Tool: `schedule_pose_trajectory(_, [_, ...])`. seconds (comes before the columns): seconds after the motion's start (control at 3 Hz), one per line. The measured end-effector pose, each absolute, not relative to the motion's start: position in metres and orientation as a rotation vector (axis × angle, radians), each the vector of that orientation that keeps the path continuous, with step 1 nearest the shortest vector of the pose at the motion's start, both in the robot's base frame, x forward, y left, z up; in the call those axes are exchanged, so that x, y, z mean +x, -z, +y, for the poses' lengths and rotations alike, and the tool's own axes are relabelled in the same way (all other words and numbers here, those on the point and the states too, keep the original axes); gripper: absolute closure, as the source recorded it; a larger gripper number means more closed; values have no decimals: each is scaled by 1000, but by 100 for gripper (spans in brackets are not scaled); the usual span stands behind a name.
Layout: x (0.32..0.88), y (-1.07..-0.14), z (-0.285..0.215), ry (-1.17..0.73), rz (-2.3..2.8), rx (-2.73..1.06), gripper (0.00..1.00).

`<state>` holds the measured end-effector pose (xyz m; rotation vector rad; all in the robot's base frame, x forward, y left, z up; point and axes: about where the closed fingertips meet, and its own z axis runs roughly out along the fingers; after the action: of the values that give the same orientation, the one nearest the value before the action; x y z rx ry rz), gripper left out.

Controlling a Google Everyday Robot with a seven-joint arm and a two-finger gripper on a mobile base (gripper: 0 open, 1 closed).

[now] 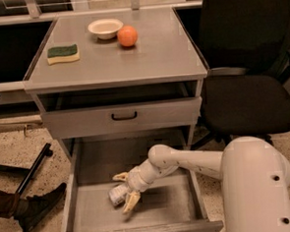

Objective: Pick blue plastic bottle from middle drawer and place on counter

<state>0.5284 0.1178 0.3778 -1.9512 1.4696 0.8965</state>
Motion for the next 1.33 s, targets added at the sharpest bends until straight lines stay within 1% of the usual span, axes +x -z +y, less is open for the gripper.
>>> schedule_pose_trajectory(0.67, [528,-378,118,-897,1470,-1951,65])
schedule_pose_trajectory(1.0, [529,-410,104,-829,1492,-1942,88])
schedule_pose_trajectory(1.33, [531,-480,95,-709,1508,-1958,100])
